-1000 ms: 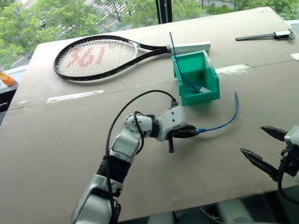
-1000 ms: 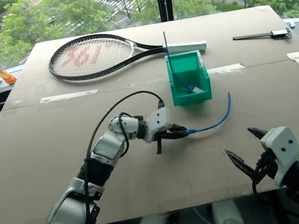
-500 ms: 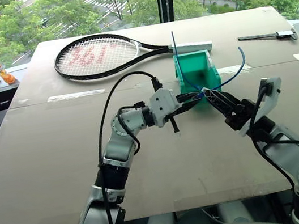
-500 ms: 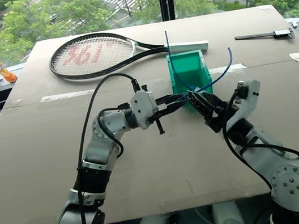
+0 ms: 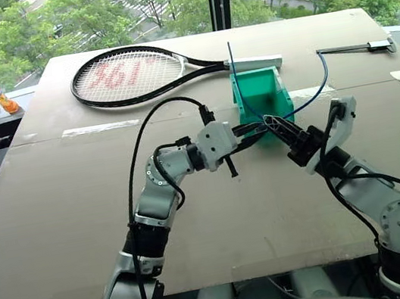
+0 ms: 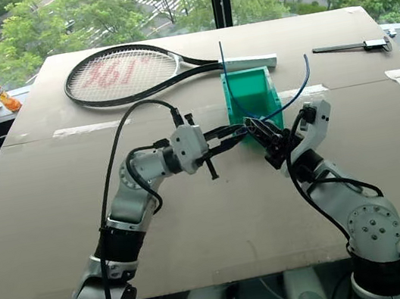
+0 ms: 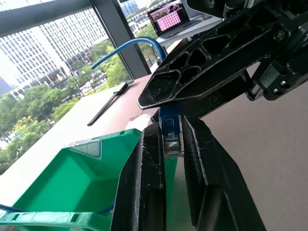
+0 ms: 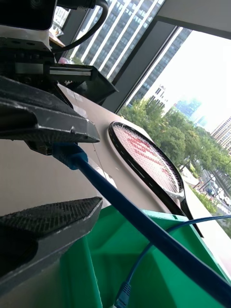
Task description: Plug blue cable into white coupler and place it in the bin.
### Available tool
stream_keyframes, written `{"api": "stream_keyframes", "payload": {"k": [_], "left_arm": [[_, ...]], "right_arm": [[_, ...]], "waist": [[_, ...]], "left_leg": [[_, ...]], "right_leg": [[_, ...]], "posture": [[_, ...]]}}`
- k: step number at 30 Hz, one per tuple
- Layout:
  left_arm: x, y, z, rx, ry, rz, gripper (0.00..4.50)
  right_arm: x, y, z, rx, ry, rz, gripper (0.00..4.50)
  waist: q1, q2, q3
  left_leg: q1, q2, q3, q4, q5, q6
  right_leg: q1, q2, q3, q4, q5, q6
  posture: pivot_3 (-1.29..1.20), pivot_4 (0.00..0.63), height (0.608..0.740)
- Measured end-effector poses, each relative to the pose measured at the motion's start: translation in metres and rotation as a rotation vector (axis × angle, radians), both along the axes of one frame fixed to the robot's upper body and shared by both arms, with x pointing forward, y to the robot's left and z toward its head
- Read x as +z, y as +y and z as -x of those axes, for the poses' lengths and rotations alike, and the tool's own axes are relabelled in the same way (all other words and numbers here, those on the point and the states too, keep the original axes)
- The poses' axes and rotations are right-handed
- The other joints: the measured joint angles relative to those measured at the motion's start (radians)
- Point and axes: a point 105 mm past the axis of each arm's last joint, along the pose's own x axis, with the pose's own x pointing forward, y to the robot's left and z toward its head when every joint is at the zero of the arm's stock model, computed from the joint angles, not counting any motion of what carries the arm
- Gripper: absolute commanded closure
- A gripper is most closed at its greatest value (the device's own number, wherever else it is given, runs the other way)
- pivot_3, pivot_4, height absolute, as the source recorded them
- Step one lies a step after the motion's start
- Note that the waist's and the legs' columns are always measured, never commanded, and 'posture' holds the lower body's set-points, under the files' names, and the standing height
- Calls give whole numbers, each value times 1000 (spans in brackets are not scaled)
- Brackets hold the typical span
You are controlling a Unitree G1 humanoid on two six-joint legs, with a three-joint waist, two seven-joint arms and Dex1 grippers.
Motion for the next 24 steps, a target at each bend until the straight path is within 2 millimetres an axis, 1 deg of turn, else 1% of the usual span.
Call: {"api": "stream_keyframes", "payload": {"k": [1, 10, 11, 13, 14, 15, 16, 17, 18, 19, 20, 21, 22, 23, 24], "left_arm": [[-1, 0, 0, 2, 3, 0, 4500], [-2, 0, 2, -3, 25, 6, 4500], [-1, 2, 4, -8, 70, 24, 3723], [-1, 4, 5, -10, 106, 36, 3425], [2, 13, 5, 10, 150, 56, 2888], [4, 24, 3, 41, 181, 58, 2304], [7, 41, -1, 96, 207, 66, 1781], [8, 51, -2, 126, 225, 67, 1545], [7, 65, -3, 171, 253, 64, 1009], [6, 80, -2, 217, 282, 60, 592], [2, 102, 0, 290, 333, 57, 132], [0, 114, 0, 329, 361, 59, 132], [-2, 133, 3, 399, 394, 67, 132], [-3, 142, 4, 431, 408, 73, 132], [-3, 156, 8, 478, 414, 77, 132]], "right_arm": [[1, 1, 1, 8, -3, -1, 4384], [1, 0, 2, 30, -7, 19, 4384], [1, 2, 4, 45, -7, 18, 4500], [2, 3, 4, 54, -7, 15, 4500], [3, 6, 1, 70, -9, 17, 4500], [4, 4, -1, 71, -13, 22, 4500], [5, 2, -4, 71, -18, 21, 4500], [6, 2, -5, 72, -20, 21, 4500], [6, 1, -7, 78, -22, 19, 4500], [6, 1, -9, 86, -23, 18, 4500], [6, 0, -12, 95, -25, 21, 4500], [4, -2, -14, 94, -21, 24, 4500], [1, -2, -17, 103, -13, 25, 4500], [0, -2, -18, 106, -9, 26, 4500], [-2, -1, -20, 115, -8, 34, 4500]], "waist": [[0, 0, 0], [-1, 0, 0], [-5, 0, 0], [-9, 0, 0], [-17, 0, 0], [-22, 0, 0], [-26, 0, 0], [-27, 0, 0], [-29, 0, 0], [-33, 0, 0], [-35, 1, 0], [-36, 1, 0], [-36, 1, 1], [-33, 1, 1], [-31, 1, 1]], "left_leg": [[0, 0, 0, 0, 0, 0], [0, 0, 0, 0, 0, 0], [0, 0, 0, 0, 0, 0], [0, 1, 0, 0, 0, 0], [0, 1, 0, 0, 0, 0], [1, 1, 1, 0, 0, 0], [2, 2, 1, 0, 0, 0], [2, 2, 1, -1, 0, 0], [3, 3, 1, -1, 0, 0], [3, 3, 1, -2, 0, 0], [3, 3, 1, -2, 0, 0], [3, 3, 0, -3, 0, 0], [3, 3, 0, -3, 0, 0], [3, 3, 0, -3, 0, 0], [3, 3, 1, -3, 0, 0]], "right_leg": [[0, 0, 0, 0, 0, 0], [0, 0, 0, 0, 0, 0], [0, 0, 0, 0, 0, 0], [0, 0, 0, 0, 0, 0], [0, 0, 0, 0, 0, 0], [0, 0, 1, 0, 0, 0], [0, 1, 1, 0, 0, 0], [0, 2, 1, 0, 0, 0], [0, 2, 1, 1, 0, 0], [0, 3, 1, 1, 0, 0], [0, 3, 1, 1, 0, 0], [0, 3, 1, 1, 0, 0], [0, 3, 1, 0, 0, 0], [0, 2, 1, 0, 0, 0], [0, 2, 1, 0, 0, 0]], "posture": [[0, 150, 740], [0, 150, 740], [0, 150, 740], [0, 150, 740], [0, 150, 740], [0, 150, 740], [0, 150, 740], [0, 150, 740], [0, 150, 740], [0, 150, 740], [0, 150, 740], [0, 150, 740], [0, 150, 740], [0, 150, 740], [0, 150, 740]]}}
